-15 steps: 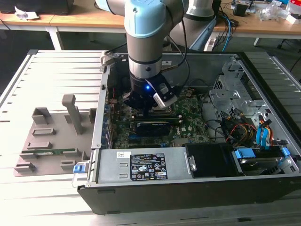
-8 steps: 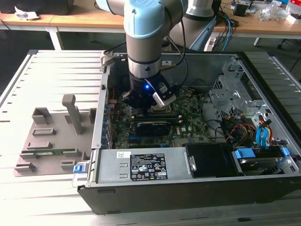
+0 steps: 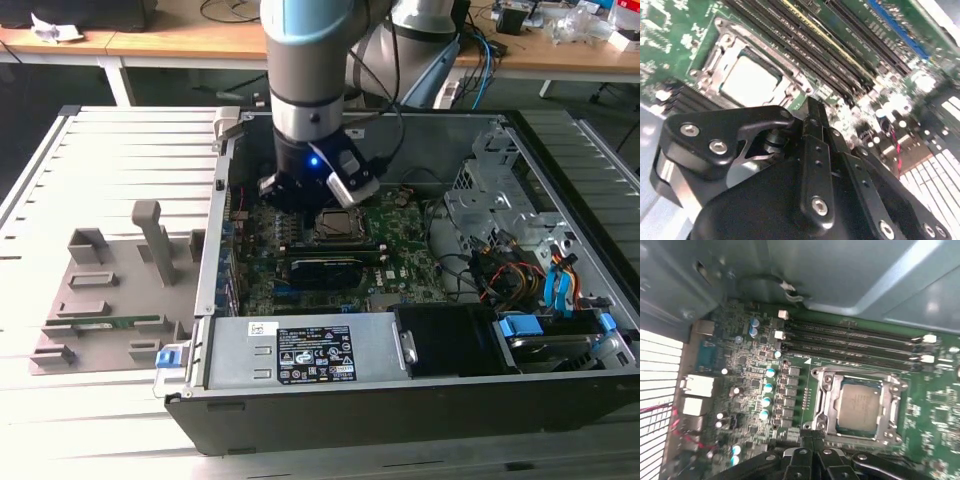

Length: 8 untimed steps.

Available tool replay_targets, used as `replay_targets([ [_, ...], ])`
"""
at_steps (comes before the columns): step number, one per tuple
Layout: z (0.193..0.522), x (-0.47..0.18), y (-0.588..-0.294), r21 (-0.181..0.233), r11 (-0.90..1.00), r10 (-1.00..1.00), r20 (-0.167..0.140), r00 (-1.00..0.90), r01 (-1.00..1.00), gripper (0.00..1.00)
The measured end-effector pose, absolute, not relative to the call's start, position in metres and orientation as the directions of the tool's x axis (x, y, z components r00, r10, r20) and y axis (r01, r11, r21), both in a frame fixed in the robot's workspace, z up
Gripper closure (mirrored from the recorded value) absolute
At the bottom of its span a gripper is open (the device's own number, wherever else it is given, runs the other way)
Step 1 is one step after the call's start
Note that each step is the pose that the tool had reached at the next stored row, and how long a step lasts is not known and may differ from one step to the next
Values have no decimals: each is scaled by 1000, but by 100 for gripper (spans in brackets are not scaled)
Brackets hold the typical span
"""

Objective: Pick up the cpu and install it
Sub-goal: 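Install the second cpu locking lever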

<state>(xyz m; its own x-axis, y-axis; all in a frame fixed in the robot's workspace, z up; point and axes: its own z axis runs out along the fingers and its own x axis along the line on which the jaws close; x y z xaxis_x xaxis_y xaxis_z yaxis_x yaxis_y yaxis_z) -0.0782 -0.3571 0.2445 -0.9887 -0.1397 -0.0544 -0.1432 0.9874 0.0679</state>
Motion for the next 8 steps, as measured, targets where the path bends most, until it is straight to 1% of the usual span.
replay_targets([
  [2, 263, -78, -357, 68, 987, -140, -54, -989, -143, 89],
  [5, 263, -78, -357, 68, 987, -140, -55, -989, -143, 89],
  [8, 263, -56, -357, 68, 987, -140, -51, -989, -143, 89],
])
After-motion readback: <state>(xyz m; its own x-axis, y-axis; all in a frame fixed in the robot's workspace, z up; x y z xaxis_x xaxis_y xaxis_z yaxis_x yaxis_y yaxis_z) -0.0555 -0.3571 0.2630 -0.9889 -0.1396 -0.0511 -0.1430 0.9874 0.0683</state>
